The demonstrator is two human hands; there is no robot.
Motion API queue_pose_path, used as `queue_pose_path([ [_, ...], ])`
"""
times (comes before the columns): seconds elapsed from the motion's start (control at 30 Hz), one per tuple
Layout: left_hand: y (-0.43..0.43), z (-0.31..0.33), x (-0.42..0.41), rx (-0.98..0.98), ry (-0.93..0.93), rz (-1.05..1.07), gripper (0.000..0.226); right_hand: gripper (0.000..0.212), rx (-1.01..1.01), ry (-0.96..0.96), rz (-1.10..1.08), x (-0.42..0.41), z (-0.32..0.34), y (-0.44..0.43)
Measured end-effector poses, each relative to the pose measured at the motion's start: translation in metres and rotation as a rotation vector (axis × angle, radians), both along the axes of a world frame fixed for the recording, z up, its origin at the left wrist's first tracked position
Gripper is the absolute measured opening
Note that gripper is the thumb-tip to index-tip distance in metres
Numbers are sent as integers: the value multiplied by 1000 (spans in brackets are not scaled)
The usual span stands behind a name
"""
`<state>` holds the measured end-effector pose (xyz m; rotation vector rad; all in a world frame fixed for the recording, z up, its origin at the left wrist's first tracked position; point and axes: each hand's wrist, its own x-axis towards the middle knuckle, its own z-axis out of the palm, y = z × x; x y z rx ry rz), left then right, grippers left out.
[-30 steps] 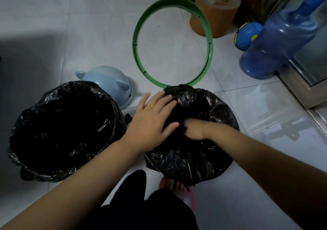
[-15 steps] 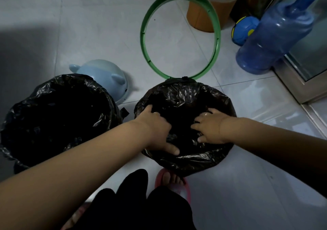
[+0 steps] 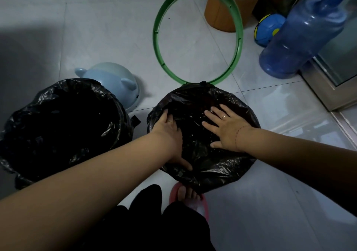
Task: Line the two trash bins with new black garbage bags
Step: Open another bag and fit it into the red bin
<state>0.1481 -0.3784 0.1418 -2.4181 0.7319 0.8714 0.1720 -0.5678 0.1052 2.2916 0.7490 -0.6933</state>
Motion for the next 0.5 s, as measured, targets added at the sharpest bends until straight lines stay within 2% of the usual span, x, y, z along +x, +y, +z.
queue_pose_path([
  [0.07, 0, 0, -2, -160, -35, -23, 112, 67, 206, -41, -25, -7, 6, 0],
  [0.13, 0, -4, -8, -352, 38, -77, 100, 59, 409, 9, -41, -18, 8, 2],
  [0.17, 1, -5, -12, -395, 136, -95, 94, 56, 413, 109, -60, -24, 8, 3],
  [0.2, 2, -7, -16, -386, 241, -106, 89, 55, 334, 236, -89, -30, 7, 3],
  [0.27, 3, -9, -22, -297, 362, -113, 83, 56, 85, 425, -137, -37, 5, 5],
  [0.3, 3, -9, -24, -269, 370, -112, 82, 58, 17, 449, -140, -37, 5, 7],
  [0.37, 2, -4, -23, -315, 319, -101, 81, 60, 55, 420, -148, -30, 10, 12],
  [0.43, 4, 8, -13, -486, 220, -58, 74, 55, 278, 347, -149, -18, 24, 15],
  [0.5, 12, 23, 6, -754, 65, 47, 69, 40, 685, 273, -191, -1, 44, 11],
])
